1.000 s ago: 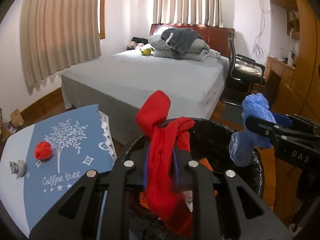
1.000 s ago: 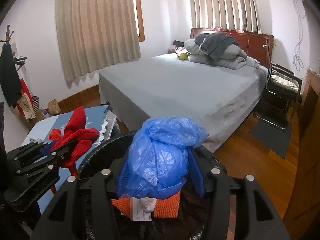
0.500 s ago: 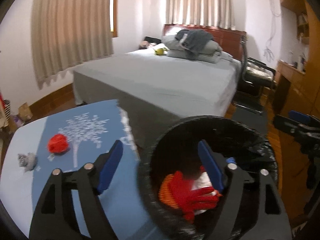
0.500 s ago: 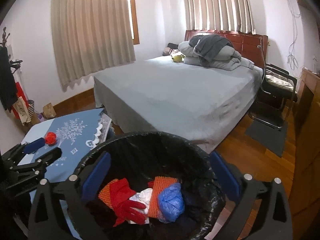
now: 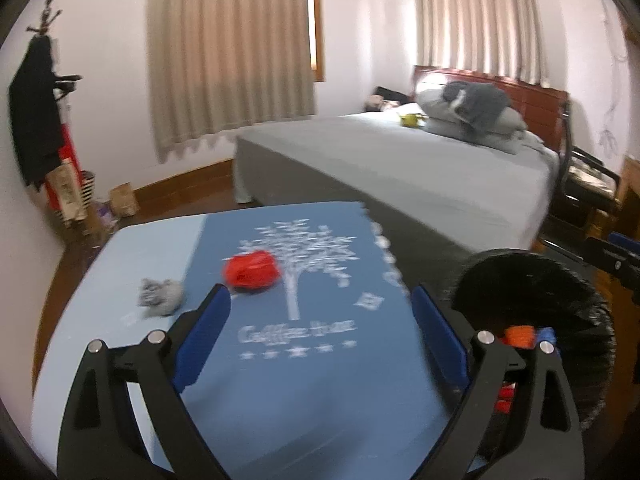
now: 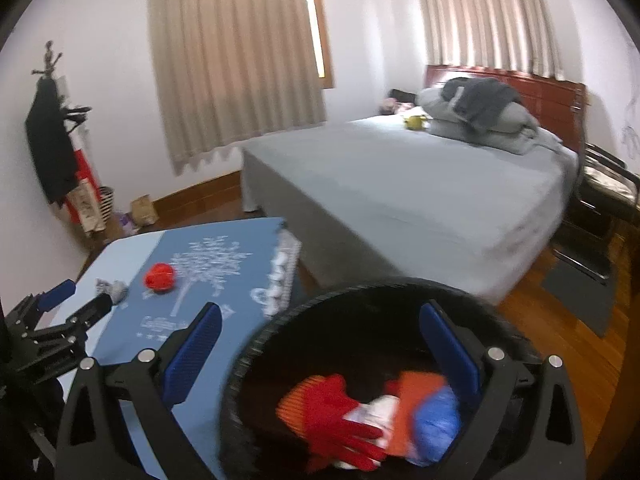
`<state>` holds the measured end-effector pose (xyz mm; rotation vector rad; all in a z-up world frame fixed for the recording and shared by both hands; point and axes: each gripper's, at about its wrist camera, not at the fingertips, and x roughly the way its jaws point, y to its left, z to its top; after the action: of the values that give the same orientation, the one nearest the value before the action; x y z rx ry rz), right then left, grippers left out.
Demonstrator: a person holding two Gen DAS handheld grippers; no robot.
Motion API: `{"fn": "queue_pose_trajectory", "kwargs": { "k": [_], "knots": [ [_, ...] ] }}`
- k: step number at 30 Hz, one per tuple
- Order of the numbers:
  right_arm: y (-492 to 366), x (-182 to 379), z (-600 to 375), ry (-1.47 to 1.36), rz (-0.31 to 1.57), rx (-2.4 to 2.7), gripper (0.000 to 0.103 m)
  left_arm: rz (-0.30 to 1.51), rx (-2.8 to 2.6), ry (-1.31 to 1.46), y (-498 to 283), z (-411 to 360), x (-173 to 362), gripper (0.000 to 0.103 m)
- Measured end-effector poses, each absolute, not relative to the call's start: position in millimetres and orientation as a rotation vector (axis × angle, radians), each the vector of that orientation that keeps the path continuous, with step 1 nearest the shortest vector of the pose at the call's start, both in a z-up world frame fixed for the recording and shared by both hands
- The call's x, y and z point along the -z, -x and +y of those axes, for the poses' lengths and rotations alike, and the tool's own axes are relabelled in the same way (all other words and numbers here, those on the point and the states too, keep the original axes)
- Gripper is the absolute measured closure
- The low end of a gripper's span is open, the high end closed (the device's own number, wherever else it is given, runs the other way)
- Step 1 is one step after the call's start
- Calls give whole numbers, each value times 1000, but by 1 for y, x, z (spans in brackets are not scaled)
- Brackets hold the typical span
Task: Collect trash
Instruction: 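Lower the left gripper onto the grey sock and close it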
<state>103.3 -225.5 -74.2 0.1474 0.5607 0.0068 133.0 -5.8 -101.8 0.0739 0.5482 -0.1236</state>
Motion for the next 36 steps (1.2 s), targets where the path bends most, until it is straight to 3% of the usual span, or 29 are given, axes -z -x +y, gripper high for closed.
{"fn": "queue_pose_trajectory", "kwargs": {
  "k": [17,33,36],
  "knots": [
    [-215,108,-103,-111,614,-161,6,617,-139,-26,-206,126,140,13],
    [-283,151,-58,-65,699,-176,6,747,-174,7,-280,169,194,14],
    [-287,155,-55,-54,705,-177,6,780,-160,23,-289,173,199,21]
  ]
}}
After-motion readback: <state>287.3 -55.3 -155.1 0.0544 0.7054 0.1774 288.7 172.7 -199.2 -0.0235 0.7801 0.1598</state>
